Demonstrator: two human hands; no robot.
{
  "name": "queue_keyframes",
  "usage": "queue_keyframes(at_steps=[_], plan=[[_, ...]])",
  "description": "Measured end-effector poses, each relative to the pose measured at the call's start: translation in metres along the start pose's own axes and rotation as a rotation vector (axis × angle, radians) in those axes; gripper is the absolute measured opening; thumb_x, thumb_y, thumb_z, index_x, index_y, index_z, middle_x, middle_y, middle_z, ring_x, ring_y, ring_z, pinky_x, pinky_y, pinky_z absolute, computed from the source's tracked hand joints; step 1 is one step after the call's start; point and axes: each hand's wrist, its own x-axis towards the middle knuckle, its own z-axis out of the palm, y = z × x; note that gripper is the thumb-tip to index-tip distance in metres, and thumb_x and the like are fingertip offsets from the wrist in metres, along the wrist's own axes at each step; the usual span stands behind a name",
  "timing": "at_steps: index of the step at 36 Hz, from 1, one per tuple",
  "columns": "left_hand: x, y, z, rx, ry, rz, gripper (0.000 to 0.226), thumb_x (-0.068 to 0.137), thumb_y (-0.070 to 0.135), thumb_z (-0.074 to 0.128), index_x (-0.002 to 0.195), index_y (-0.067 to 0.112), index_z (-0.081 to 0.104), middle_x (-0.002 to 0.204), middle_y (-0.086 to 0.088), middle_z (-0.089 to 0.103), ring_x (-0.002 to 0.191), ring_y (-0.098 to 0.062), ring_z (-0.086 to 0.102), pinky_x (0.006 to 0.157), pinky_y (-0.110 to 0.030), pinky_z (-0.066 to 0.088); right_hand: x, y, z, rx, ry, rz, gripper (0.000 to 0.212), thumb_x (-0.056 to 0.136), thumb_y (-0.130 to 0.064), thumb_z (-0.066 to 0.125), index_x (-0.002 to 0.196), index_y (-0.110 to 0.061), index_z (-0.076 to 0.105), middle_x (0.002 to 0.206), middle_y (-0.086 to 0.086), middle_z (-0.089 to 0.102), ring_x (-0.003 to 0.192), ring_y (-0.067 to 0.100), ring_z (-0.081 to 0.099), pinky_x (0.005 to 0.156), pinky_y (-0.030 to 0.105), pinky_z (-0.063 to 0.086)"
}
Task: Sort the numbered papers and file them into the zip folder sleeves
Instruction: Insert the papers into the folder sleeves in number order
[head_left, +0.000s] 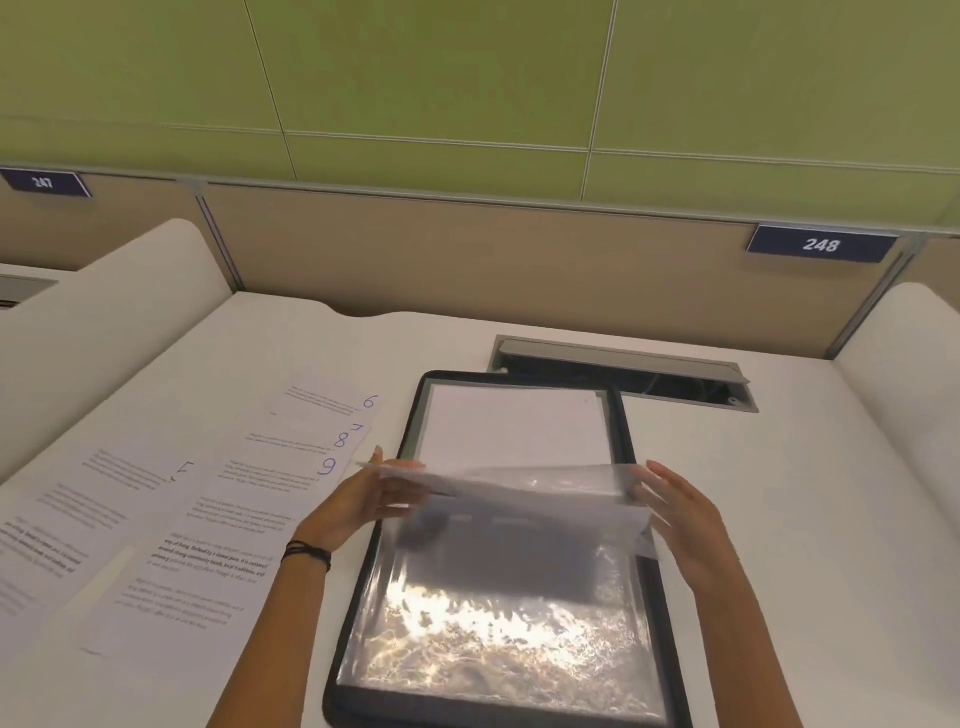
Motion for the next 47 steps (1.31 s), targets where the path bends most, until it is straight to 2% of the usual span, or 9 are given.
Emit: queue_keyframes(at_steps=[10, 20, 23, 28, 33, 37, 40, 45, 47], plan=[[0.038, 0.011, 0.019, -0.172, 0.252, 0.056, 0.061, 0.098, 0.053, 0.012, 0.134, 0.014, 0.043, 0.12, -0.011, 0.064, 0.12, -0.026, 0.055, 0.104, -0.044, 0.041, 0.001, 0.014, -0.019, 0.126, 0.094, -0.04, 0.099, 0.028, -0.053, 0.087, 0.112, -0.009, 0.06, 0.088, -0.005, 0.074, 0.081, 0.008, 0.07, 0.071, 0.019, 0.056], [0.039, 0.004, 0.015, -0.171, 0.349, 0.064, 0.047, 0.103, 0.036, 0.029, 0.145, 0.016, 0.03, 0.144, -0.007, 0.043, 0.132, -0.021, 0.041, 0.107, -0.034, 0.036, 0.002, 0.037, -0.004, 0.162, 0.092, 0.027, 0.098, 0.008, -0.058, 0.087, 0.094, -0.016, 0.067, 0.083, -0.003, 0.074, 0.074, 0.009, 0.07, 0.067, 0.018, 0.056], [0.027, -0.003, 0.0, -0.108, 0.334, 0.085, 0.043, 0.103, 0.031, 0.033, 0.143, 0.017, 0.035, 0.14, -0.005, 0.046, 0.129, -0.02, 0.044, 0.102, -0.031, 0.039, 0.002, 0.046, 0.011, 0.157, 0.068, 0.053, 0.07, 0.018, -0.051, 0.089, 0.078, -0.018, 0.076, 0.088, 0.002, 0.074, 0.073, 0.01, 0.07, 0.063, 0.019, 0.056], [0.008, -0.011, -0.041, -0.057, 0.371, 0.097, 0.036, 0.099, 0.022, 0.046, 0.134, 0.015, 0.047, 0.13, -0.008, 0.055, 0.115, -0.02, 0.057, 0.092, -0.028, 0.049, -0.003, 0.054, 0.047, 0.162, 0.032, 0.074, 0.046, 0.065, -0.026, 0.074, 0.104, -0.006, 0.06, 0.084, 0.0, 0.074, 0.069, 0.008, 0.07, 0.056, 0.019, 0.055], [-0.017, -0.018, -0.09, -0.021, 0.468, 0.105, 0.032, 0.098, 0.023, 0.048, 0.128, 0.013, 0.053, 0.121, -0.008, 0.062, 0.108, -0.02, 0.062, 0.095, -0.038, 0.049, -0.001, 0.065, 0.092, 0.09, 0.02, 0.096, 0.082, 0.033, -0.04, 0.087, 0.102, -0.005, 0.06, 0.076, -0.001, 0.074, 0.063, 0.009, 0.07, 0.053, 0.024, 0.057], [-0.04, -0.023, -0.128, -0.046, 0.565, 0.092, 0.034, 0.095, 0.025, 0.055, 0.126, 0.011, 0.054, 0.118, -0.01, 0.062, 0.109, -0.026, 0.06, 0.085, -0.03, 0.049, 0.007, 0.081, 0.124, 0.076, 0.023, 0.125, 0.057, 0.059, -0.032, 0.085, 0.102, -0.002, 0.061, 0.082, 0.005, 0.073, 0.062, 0.009, 0.069, 0.052, 0.023, 0.056], [-0.059, -0.028, -0.158, -0.065, 0.668, 0.087, 0.029, 0.098, 0.016, 0.048, 0.125, 0.008, 0.054, 0.118, -0.011, 0.059, 0.108, -0.026, 0.057, 0.091, -0.034, 0.045, 0.011, 0.096, 0.147, 0.053, 0.02, 0.169, 0.022, 0.092, -0.001, 0.052, 0.112, 0.001, 0.059, 0.092, 0.008, 0.071, 0.068, 0.013, 0.069, 0.055, 0.023, 0.055], [-0.089, -0.046, -0.204, -0.016, 0.894, 0.086, 0.025, 0.097, 0.011, 0.049, 0.121, 0.008, 0.057, 0.119, -0.014, 0.058, 0.114, -0.028, 0.054, 0.09, -0.033, 0.042, 0.01, 0.105, 0.194, -0.075, -0.066, 0.168, 0.053, 0.061, -0.039, 0.084, 0.104, -0.011, 0.067, 0.089, 0.004, 0.073, 0.074, 0.022, 0.067, 0.067, 0.03, 0.055], [-0.101, -0.056, -0.224, 0.035, 1.024, 0.074, 0.027, 0.096, 0.009, 0.051, 0.122, 0.009, 0.055, 0.124, -0.016, 0.056, 0.113, -0.03, 0.053, 0.089, -0.032, 0.042, 0.007, 0.111, 0.217, -0.133, -0.1, 0.139, 0.035, 0.071, -0.029, 0.08, 0.1, -0.016, 0.066, 0.098, 0.01, 0.071, 0.084, 0.028, 0.067, 0.08, 0.04, 0.054]])
